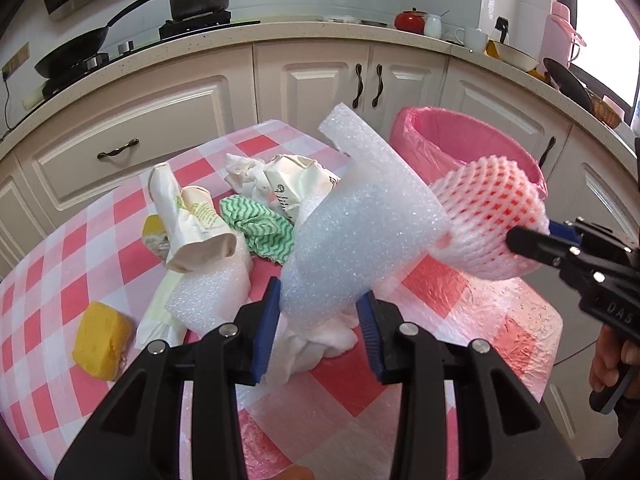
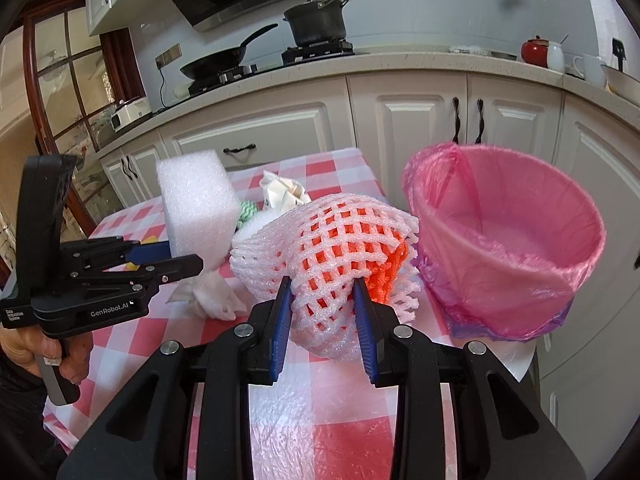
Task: Collect trash
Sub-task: 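Lift the foam sheet and pink net and carry both over the wastebasket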
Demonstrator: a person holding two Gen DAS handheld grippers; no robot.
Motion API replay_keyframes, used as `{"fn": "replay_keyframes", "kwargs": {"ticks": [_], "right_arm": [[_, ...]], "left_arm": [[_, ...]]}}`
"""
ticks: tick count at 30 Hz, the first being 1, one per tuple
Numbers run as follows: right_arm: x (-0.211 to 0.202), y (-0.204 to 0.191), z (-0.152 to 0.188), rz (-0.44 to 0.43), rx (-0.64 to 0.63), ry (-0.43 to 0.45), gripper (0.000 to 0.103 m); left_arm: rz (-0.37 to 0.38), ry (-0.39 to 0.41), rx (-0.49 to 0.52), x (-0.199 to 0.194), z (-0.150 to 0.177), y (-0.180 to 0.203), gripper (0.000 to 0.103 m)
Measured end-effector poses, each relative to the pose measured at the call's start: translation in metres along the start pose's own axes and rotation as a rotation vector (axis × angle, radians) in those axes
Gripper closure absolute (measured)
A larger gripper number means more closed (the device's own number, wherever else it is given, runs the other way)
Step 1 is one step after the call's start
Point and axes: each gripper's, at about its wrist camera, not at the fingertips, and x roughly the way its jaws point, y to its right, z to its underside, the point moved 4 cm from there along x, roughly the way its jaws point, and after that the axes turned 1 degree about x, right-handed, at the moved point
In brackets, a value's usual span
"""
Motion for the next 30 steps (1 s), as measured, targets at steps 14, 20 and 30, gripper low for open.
{"fn": "replay_keyframes", "kwargs": {"ticks": [14, 20, 30], "right_arm": [[-0.023, 0.031, -0.039, 0.054, 0.012, 0.075, 0.073], [-0.029, 0.054, -0.051, 0.092, 0.025, 0.096, 0.073], [-0.034, 0.094, -0.064, 0.161, 0.038, 0.115, 0.073]], "left_arm": [[0.022, 0.05, -0.008, -0.015, -0.027, 0.017, 0.066], [0.033, 0.061, 0.006, -0.014, -0.044, 0.029, 0.066], [0.078, 0.078, 0.031, -0.008, -0.079, 0.058, 0.066]]}}
